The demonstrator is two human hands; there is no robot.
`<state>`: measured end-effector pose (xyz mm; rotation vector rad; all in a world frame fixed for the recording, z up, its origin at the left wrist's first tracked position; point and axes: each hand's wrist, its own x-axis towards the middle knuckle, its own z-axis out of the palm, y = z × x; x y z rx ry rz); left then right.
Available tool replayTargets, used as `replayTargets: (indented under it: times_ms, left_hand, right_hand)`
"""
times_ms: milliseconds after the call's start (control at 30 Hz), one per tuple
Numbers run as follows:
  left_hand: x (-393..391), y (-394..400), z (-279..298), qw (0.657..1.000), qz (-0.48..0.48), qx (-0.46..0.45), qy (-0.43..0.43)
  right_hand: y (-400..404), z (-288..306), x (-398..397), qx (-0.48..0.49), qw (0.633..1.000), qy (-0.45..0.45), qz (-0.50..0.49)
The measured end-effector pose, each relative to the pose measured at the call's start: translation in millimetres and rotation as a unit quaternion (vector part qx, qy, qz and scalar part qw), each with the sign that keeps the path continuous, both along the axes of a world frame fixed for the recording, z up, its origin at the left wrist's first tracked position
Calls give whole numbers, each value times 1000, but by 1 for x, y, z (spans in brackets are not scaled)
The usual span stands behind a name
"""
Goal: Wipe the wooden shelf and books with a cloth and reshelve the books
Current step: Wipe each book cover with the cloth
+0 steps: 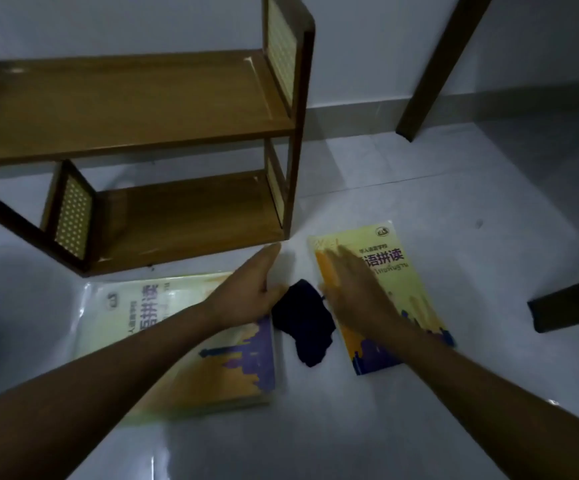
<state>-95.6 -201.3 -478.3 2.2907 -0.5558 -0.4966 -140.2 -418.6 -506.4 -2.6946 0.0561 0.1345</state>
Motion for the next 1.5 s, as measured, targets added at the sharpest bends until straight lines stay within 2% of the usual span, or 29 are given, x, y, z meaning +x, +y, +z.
replayTargets:
  times_ms: [100,200,300,400,467,633,733,767,800,867,933,967,1033,1100,1133,1167,1200,1300,1367,1433,1500]
  left_hand:
    - [-21,60,8,998,2,-2,-55]
    - [-43,126,10,995,1,62,-78]
    - [-61,191,7,991,-6,117,-58]
    - [-80,246,-2,984,-23,169,-59]
    - [-86,262,-14,982,-15,182,-47]
    - [-84,266,-37,979,-24,201,-32]
    - [-85,271,-41,981,-28,189,-27]
    - [-84,273,-42,983,-23,178,-26]
    - [-84,273,-42,986,-17,166,-21]
    - [-85,271,-44,989,-7,147,-14]
    - [-87,271,-45,990,4,137,-15]
    - [-89,272,-45,991,5,135,-16]
    - [-88,272,-45,991,5,130,-20]
    - [-88,273,-47,992,12,123,-33]
    - [-87,274,-48,992,15,120,-40]
    - [-88,274,-49,991,14,122,-43]
    - [-87,275,-49,990,7,136,-43]
    - [-87,274,-52,980,-13,189,-61]
    - [-86,274,-54,978,-13,198,-64]
    - [-85,276,-54,979,-13,194,-59]
    - [-84,275,-53,978,-19,197,-63]
  right_hand:
    - [55,-20,-35,-35,994,26,102]
    - [67,-43,-42,-114,986,32,121]
    - [62,-38,-22,-55,997,10,50]
    - [73,-5,-1,26,995,-87,-39]
    - [98,11,-1,-14,991,-130,21]
    - [192,-13,-64,-80,966,-111,219]
    - [226,-8,-85,-52,908,-96,405]
    - [229,-6,-69,-60,898,-104,424]
    - [230,-5,-46,-66,913,-102,389]
    - [230,-2,8,-84,965,-69,240]
    - [233,2,29,-79,990,-22,115]
    - [242,5,23,-92,988,-23,121]
    - [268,9,-9,-92,965,-39,243]
    - [285,11,-42,-55,910,-64,405]
    - [287,12,-40,-49,889,-66,450]
    - [283,13,-29,-47,887,-67,453]
    - [275,11,-12,-65,903,-60,421]
    - [231,3,26,-113,967,-15,227]
    - [215,5,13,-163,972,-14,168]
    - [211,-4,-36,-163,961,-77,208]
    - [203,-17,-84,-126,931,-93,329]
